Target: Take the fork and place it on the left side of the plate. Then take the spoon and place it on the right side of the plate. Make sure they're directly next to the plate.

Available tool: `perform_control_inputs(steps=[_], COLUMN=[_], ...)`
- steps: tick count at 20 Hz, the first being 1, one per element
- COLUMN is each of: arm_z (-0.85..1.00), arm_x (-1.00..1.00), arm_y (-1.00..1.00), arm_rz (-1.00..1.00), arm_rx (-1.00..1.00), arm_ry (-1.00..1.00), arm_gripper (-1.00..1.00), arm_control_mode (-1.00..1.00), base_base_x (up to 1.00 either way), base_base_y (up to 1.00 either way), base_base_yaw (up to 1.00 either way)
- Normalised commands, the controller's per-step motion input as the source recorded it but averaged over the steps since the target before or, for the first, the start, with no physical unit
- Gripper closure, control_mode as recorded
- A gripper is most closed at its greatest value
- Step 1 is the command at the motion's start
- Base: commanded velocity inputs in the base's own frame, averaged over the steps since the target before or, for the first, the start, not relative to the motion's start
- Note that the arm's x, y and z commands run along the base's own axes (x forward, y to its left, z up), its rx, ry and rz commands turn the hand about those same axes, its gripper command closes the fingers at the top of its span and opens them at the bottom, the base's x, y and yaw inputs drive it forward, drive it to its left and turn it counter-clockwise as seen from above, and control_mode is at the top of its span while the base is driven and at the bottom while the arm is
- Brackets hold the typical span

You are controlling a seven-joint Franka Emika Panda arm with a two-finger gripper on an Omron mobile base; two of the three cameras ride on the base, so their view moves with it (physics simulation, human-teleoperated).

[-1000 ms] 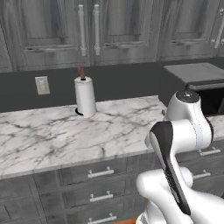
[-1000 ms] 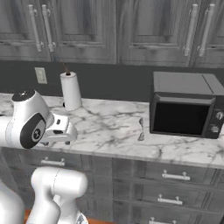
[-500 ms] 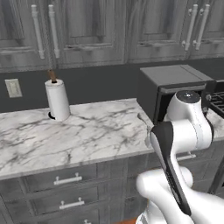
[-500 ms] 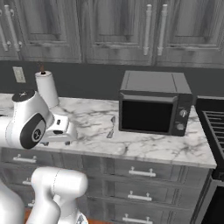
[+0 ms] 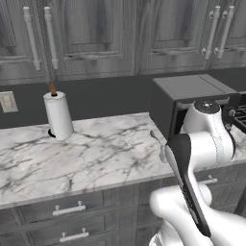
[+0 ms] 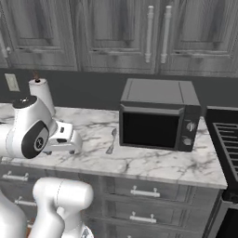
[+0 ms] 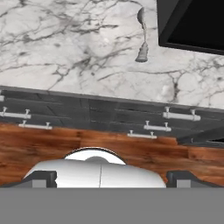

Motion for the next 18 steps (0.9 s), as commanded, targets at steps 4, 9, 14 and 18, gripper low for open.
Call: perform_control_inputs(steps=[4, 9, 14, 18], arm_z=[0.0, 0.0, 0.0, -0.25], arm_x=[0.0, 0.0, 0.0, 0.16], arm_y=[0.0, 0.0, -0.17, -0.07], arm_rz=[0.0, 0.0, 0.0, 0.0], arm_rx=[0.0, 0.0, 0.0, 0.0], arm_ry=[0.0, 0.0, 0.0, 0.02], arm_gripper=[-1.0, -1.0, -1.0, -1.0], arm_control_mode=[1.0, 1.0, -1.0, -1.0], base_base_x=[0.49, 0.33, 0.02, 0.0], base_base_y=[-0.25, -0.31, -0.13, 0.0], base_base_yaw=[0.02, 0.03, 0.0, 0.0])
